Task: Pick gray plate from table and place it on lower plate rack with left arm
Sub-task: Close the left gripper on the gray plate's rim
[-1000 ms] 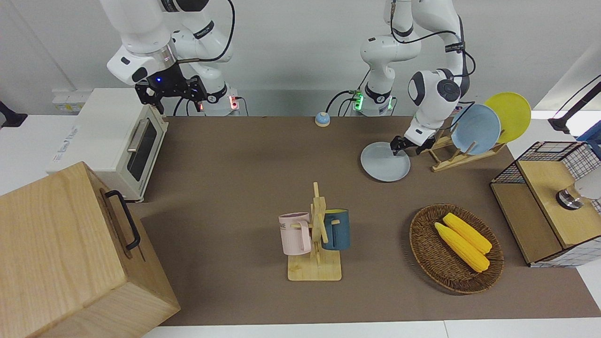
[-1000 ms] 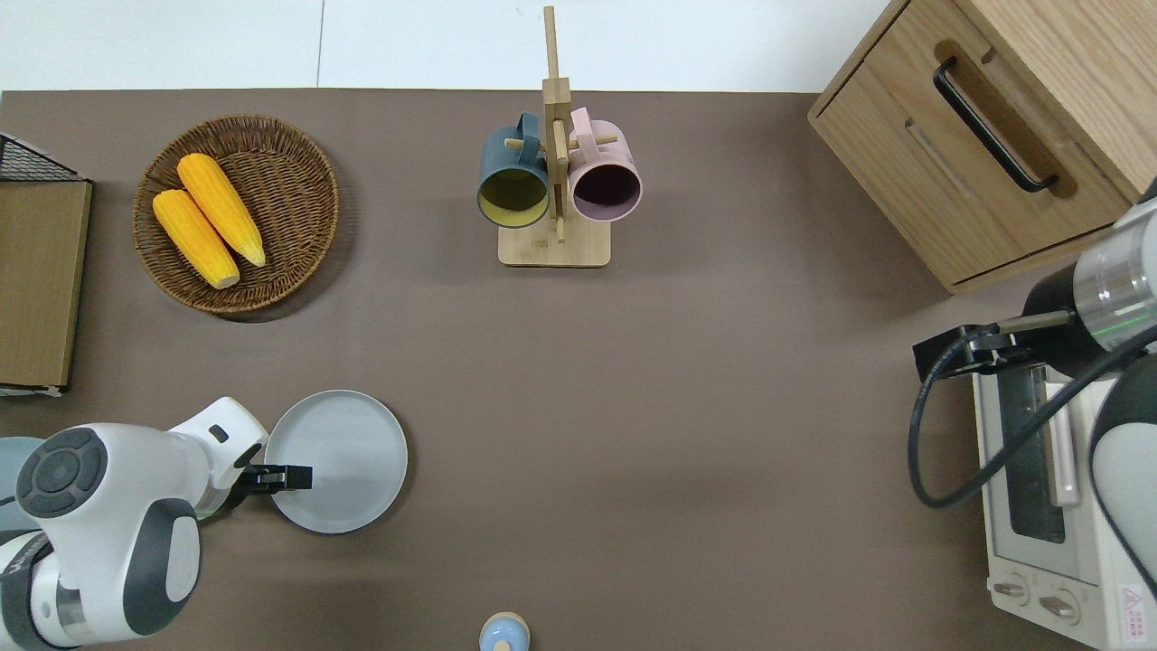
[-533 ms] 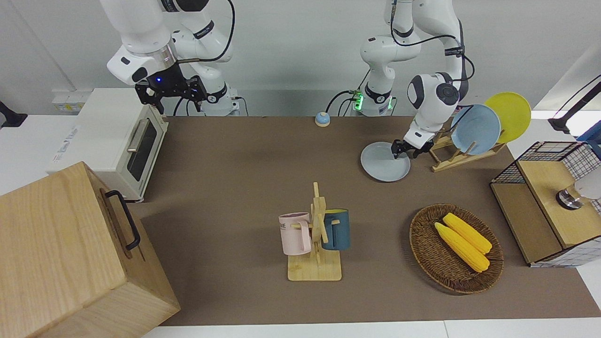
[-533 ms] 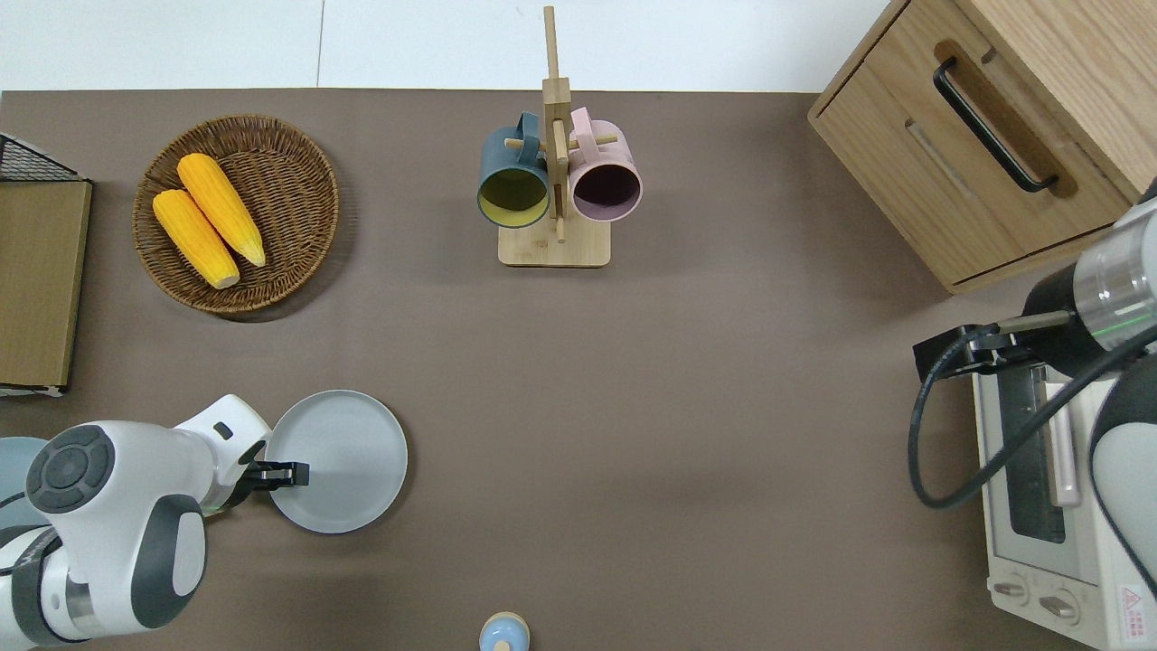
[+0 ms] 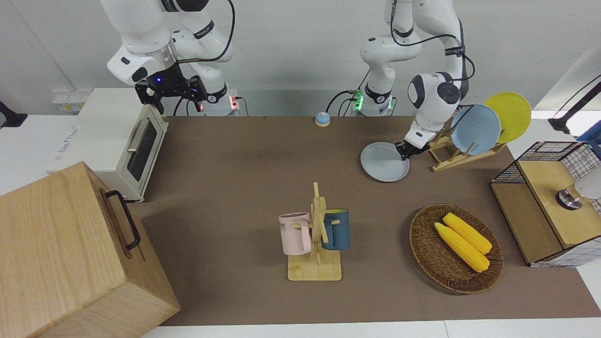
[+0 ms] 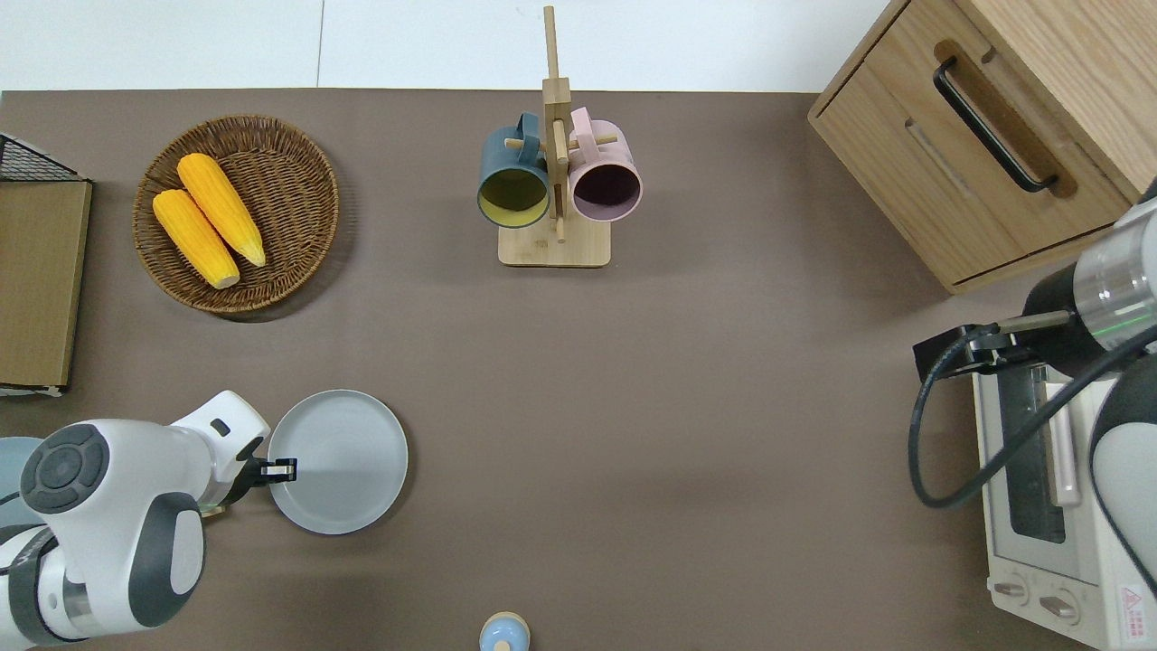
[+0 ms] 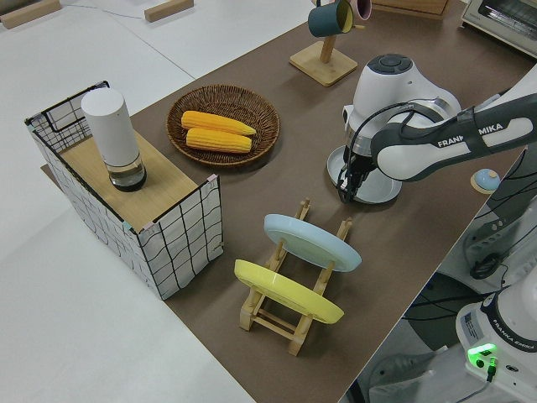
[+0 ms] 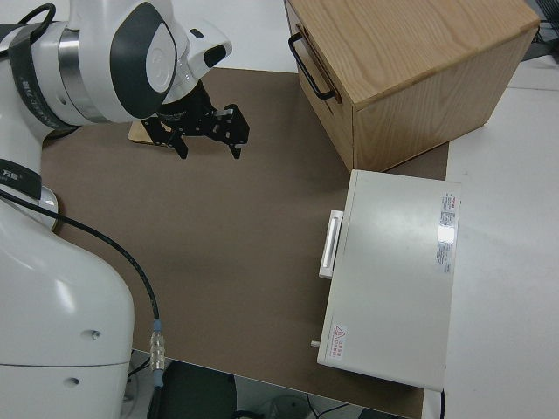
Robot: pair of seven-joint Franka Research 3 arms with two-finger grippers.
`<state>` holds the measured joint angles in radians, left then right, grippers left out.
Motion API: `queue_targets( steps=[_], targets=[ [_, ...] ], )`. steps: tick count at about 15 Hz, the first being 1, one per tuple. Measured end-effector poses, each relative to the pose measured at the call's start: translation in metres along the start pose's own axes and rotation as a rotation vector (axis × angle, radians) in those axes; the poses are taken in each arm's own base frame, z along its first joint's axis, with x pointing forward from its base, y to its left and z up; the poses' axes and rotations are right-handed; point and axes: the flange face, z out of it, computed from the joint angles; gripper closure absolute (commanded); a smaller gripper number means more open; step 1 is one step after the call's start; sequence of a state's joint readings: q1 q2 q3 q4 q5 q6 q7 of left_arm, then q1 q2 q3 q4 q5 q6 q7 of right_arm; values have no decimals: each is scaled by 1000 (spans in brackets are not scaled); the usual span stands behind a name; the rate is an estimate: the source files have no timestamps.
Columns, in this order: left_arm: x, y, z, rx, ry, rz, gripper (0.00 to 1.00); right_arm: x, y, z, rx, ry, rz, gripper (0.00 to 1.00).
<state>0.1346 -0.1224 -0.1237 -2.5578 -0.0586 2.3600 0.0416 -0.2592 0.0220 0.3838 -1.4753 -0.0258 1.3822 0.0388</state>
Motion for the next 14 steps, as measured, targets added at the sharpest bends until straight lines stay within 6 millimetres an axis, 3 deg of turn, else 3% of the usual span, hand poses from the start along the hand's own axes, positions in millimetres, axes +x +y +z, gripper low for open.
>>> queue_targets(
  steps=[6,14],
  targets=[
    [6,4,-11,-3,1,7,1000,0,0,0,0,0,0,17],
    [17,17,-73,-2,-54,35,1000,0,0,0,0,0,0,17]
  ],
)
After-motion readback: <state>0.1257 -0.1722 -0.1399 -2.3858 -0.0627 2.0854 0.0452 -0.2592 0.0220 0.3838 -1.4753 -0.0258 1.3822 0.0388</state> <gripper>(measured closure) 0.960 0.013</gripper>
